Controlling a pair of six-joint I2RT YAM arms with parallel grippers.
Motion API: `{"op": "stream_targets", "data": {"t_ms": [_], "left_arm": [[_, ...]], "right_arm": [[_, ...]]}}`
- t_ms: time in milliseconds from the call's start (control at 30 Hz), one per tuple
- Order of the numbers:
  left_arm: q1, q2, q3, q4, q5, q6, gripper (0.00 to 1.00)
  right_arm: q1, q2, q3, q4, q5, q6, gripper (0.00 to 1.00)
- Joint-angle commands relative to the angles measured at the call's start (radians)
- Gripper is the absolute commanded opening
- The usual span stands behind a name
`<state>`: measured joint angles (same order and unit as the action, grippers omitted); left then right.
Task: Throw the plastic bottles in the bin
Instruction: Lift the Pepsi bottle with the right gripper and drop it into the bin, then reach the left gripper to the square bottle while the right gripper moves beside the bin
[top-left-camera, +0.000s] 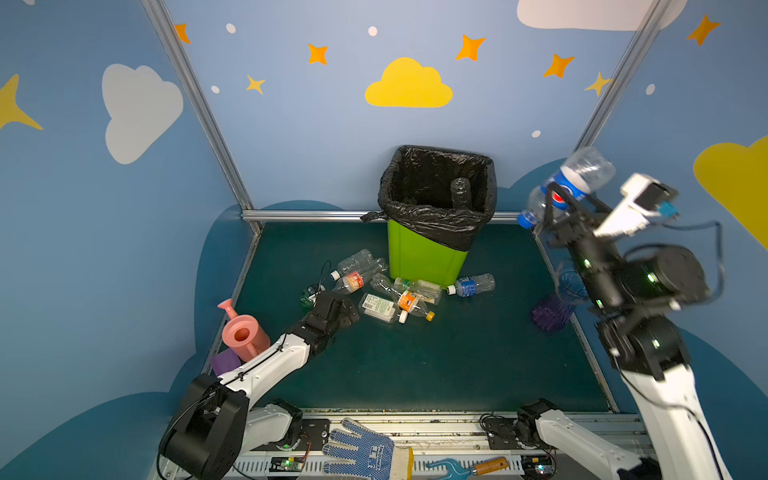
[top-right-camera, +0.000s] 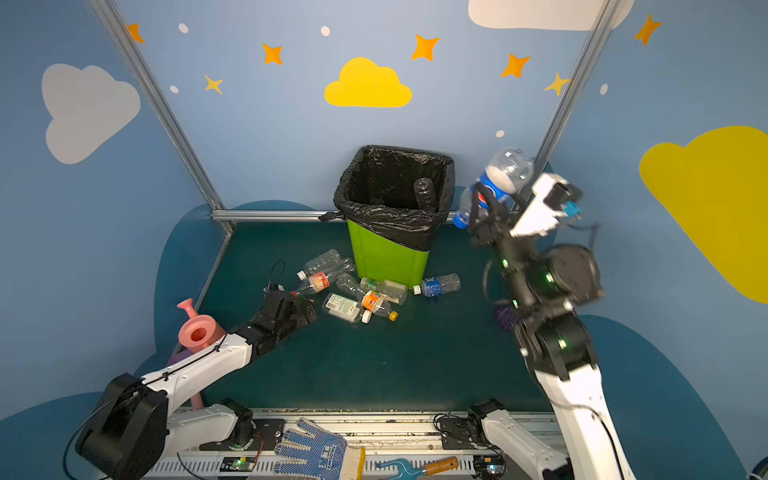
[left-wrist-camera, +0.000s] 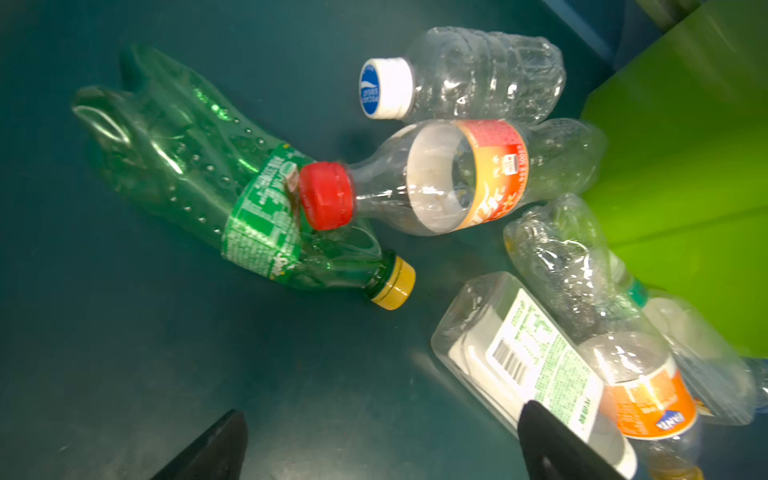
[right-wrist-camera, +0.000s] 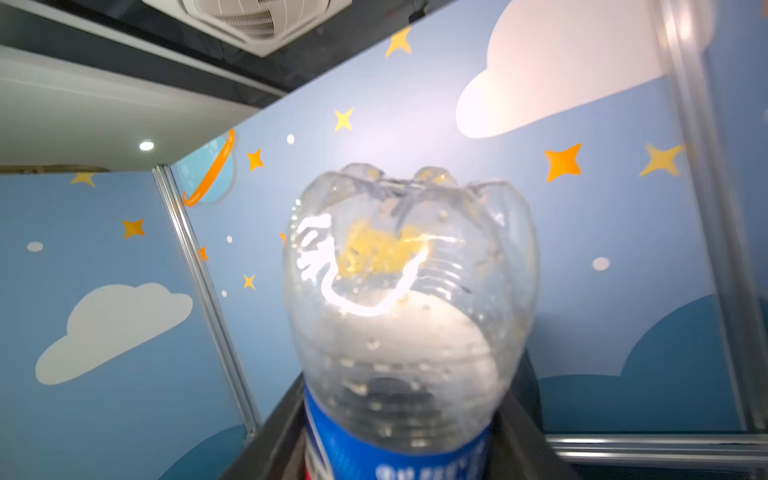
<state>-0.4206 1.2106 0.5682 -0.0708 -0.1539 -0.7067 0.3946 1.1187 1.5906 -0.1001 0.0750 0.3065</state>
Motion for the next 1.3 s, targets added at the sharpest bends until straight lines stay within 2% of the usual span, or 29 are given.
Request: {"op": "stream_targets", "data": {"t_ms": [0, 33, 100, 167, 300, 467, 600, 733, 933, 1067, 1267], "left_arm": [[0.002, -0.019, 0.016, 0.006, 0.029, -0.004, 1.00], [0.002, -0.028, 0.014, 0.004, 0.032, -0.004, 1.00], [0.002, -0.048, 0.010, -0.015, 0.030, -0.002, 1.00], [0.002, -0.073, -0.002, -0.028, 0.022, 0.000, 1.00], [0.002, -0.128, -0.048, -0.007, 0.004, -0.008, 1.00], [0.002, -0.150, -0.057, -0.004, 0.004, -0.002, 1.00], [0.001, -0.139, -0.045, 0.000, 0.032, 0.010, 1.00], [-0.001, -0.122, -0.041, 0.026, 0.095, 0.014, 1.00], [-0.013, -0.089, -0.031, 0.063, 0.146, -0.018, 0.98], [-0.046, -0.055, -0.003, 0.069, 0.134, -0.031, 0.98], [-0.165, 0.048, 0.127, -0.071, -0.041, 0.020, 1.00]], "right_arm": [[-0.014, 0.344, 0.241, -0.165, -0.230, 0.024, 0.59], [-0.015, 0.431, 0.349, -0.252, -0.273, 0.017, 0.64], [-0.020, 0.570, 0.561, -0.417, -0.305, -0.008, 0.83], [-0.035, 0.574, 0.587, -0.424, -0.287, -0.003, 0.92], [-0.042, 0.359, 0.281, -0.119, -0.212, 0.023, 0.96], [-0.057, 0.186, 0.107, -0.106, -0.130, 0.026, 0.97], [-0.083, 0.024, -0.135, -0.050, -0.034, 0.088, 0.97], [-0.138, -0.113, -0.371, -0.024, 0.011, 0.172, 0.98], [-0.223, -0.272, -0.714, -0.020, 0.025, 0.305, 0.98], [-0.273, -0.327, -0.930, -0.001, -0.028, 0.423, 0.98], [-0.302, -0.421, -1.147, 0.018, -0.073, 0.530, 0.98]]}}
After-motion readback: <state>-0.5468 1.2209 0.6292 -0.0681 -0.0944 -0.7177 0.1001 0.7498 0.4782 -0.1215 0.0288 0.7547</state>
